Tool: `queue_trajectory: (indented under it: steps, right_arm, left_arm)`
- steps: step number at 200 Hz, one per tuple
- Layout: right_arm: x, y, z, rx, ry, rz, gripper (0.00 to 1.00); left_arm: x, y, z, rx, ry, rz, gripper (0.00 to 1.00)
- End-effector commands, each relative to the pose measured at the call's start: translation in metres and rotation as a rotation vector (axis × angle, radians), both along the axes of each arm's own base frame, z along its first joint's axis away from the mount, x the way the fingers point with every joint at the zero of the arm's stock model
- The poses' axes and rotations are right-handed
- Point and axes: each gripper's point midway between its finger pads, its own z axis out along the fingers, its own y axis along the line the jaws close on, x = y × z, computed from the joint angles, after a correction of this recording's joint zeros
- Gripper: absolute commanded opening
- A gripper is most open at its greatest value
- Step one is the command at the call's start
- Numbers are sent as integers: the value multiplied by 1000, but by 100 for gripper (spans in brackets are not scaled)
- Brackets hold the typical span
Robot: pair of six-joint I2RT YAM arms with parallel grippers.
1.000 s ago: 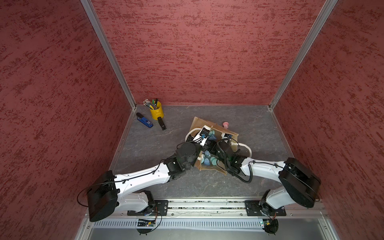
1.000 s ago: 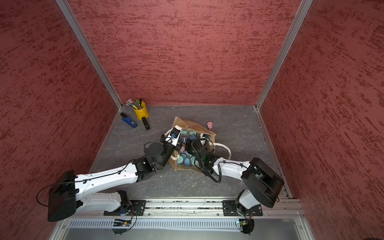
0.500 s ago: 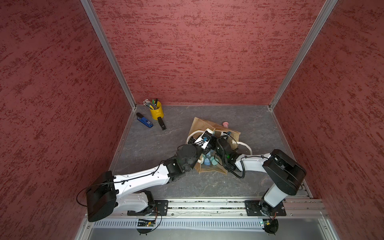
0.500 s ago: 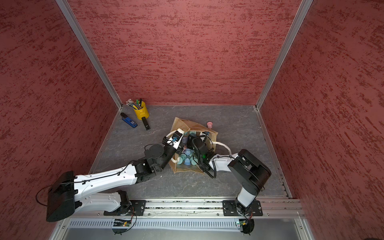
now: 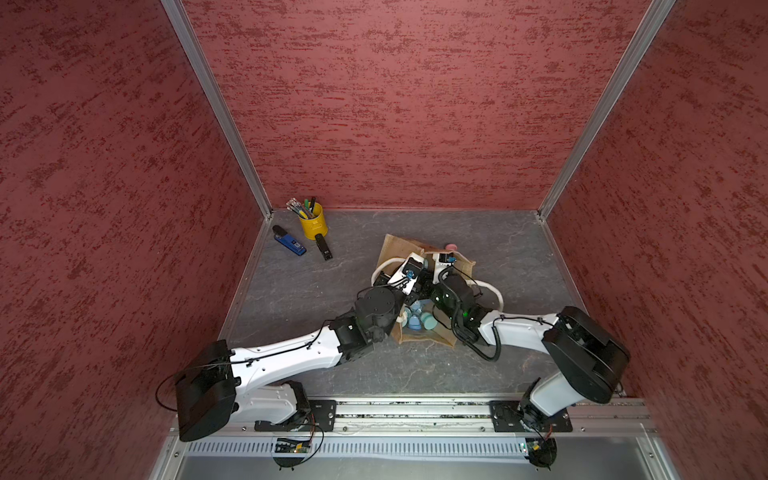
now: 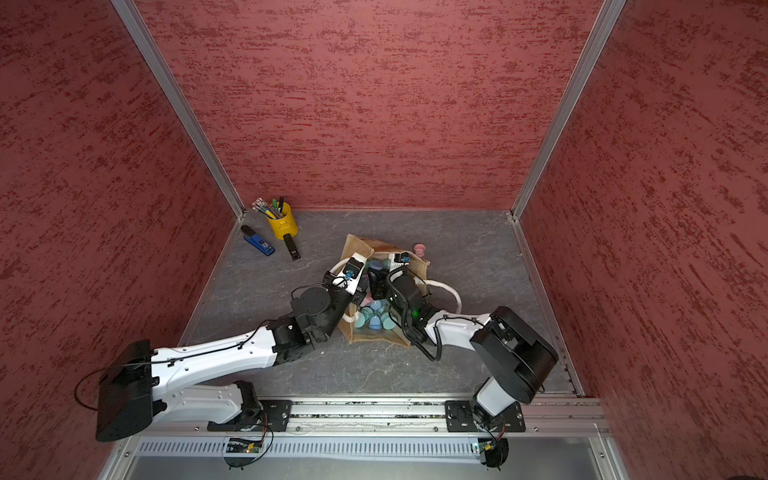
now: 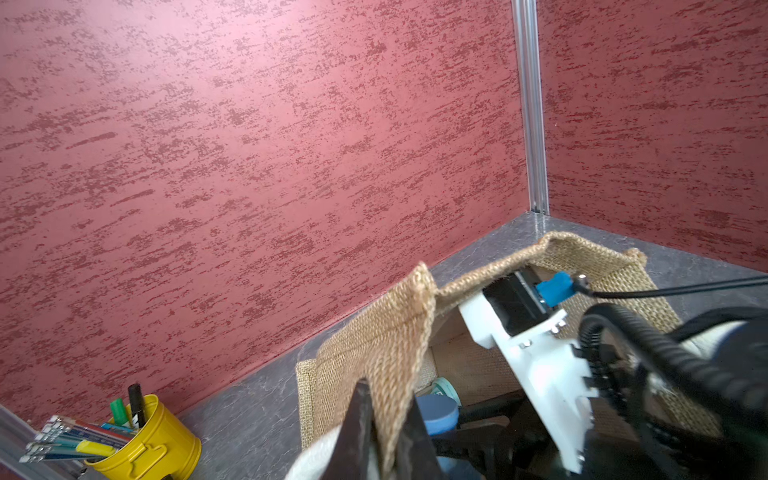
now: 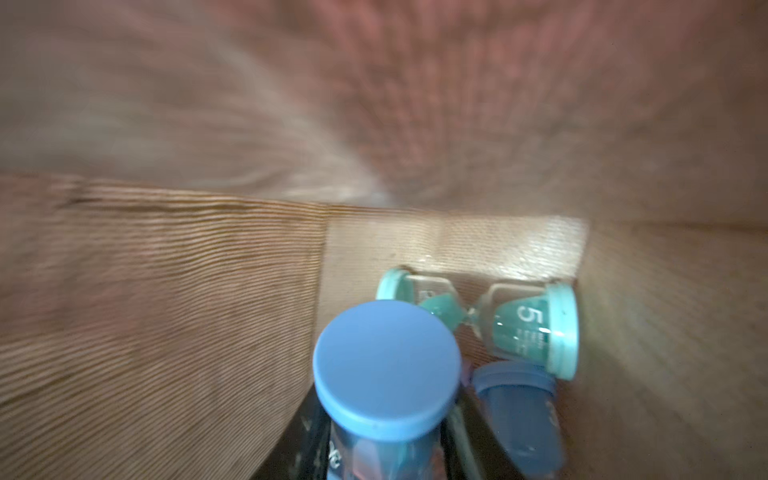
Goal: 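Grasp a blue-capped timer with the right gripper and lift it out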
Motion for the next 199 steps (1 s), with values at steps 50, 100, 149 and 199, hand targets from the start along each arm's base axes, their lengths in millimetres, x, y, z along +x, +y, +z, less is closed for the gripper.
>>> queue_trajectory:
  steps: [50,100,149,199]
  right_arm:
    - [-72,-10,81,-68,-279,267,28]
    - [-98,-31,119,-61,-291,282,26]
    - [-103,-81,159,-10,-309,182,35]
    - [-66,-139,174,21,-195,-13,37]
  left_arm:
    - [13,13,24,-48,-47,125,0]
    - [18,17,21,-35,-38,165,0]
    - [21,22,22,-29,-36,188,0]
    - [19,24,27,-35,-41,188,0]
